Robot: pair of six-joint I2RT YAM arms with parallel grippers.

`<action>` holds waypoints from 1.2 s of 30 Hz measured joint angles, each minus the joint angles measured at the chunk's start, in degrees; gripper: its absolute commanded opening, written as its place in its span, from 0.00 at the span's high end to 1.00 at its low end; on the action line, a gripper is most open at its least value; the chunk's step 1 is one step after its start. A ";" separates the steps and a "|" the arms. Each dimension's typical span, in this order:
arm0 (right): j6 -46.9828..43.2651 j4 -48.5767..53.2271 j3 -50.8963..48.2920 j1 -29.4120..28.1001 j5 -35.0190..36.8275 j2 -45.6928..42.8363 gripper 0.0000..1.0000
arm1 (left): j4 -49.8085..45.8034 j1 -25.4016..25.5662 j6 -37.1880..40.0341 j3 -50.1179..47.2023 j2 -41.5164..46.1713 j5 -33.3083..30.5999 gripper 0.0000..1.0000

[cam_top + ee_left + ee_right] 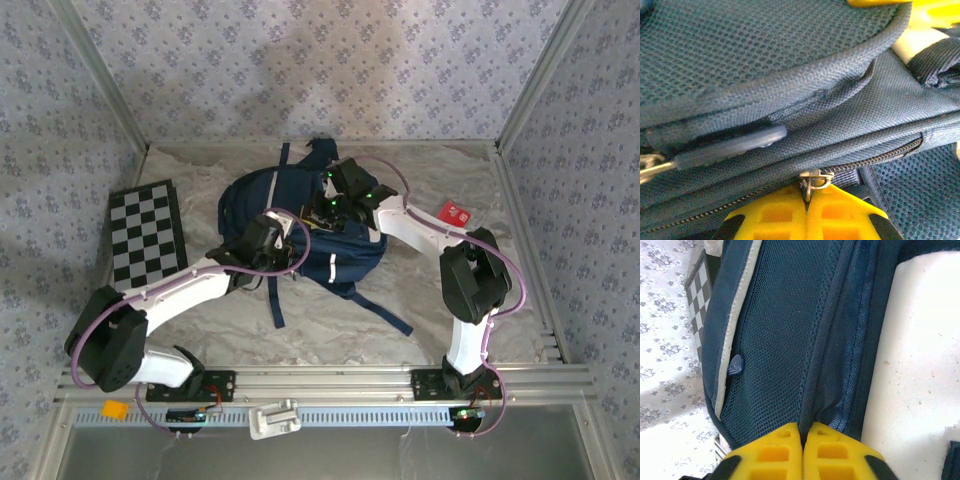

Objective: Pack the student bag

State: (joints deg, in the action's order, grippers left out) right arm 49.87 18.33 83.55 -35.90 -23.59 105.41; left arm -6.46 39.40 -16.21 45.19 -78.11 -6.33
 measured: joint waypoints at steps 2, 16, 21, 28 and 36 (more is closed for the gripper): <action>-1.29 1.79 -0.11 -0.31 0.15 -1.01 0.61 | 0.26 0.09 -1.03 -0.26 0.02 -0.09 1.00; -2.34 0.81 -23.67 -6.36 4.20 -18.86 0.74 | 0.33 0.76 -4.46 -0.42 0.00 -1.40 1.00; -2.82 -0.13 -28.46 -2.71 5.20 -17.49 0.80 | 0.44 1.68 -5.68 -0.59 0.00 -2.29 1.00; -8.15 -1.38 -28.02 5.99 5.14 -13.97 0.80 | 0.63 6.91 -8.85 -0.09 -1.57 -4.68 1.00; -15.80 1.66 -21.59 17.31 4.35 -7.72 0.77 | 0.61 13.66 -15.06 8.37 -9.81 -5.64 1.00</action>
State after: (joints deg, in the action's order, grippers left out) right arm 34.06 19.99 61.95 -18.59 -19.25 97.69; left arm -5.85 53.06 -31.27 53.56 -87.92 -11.97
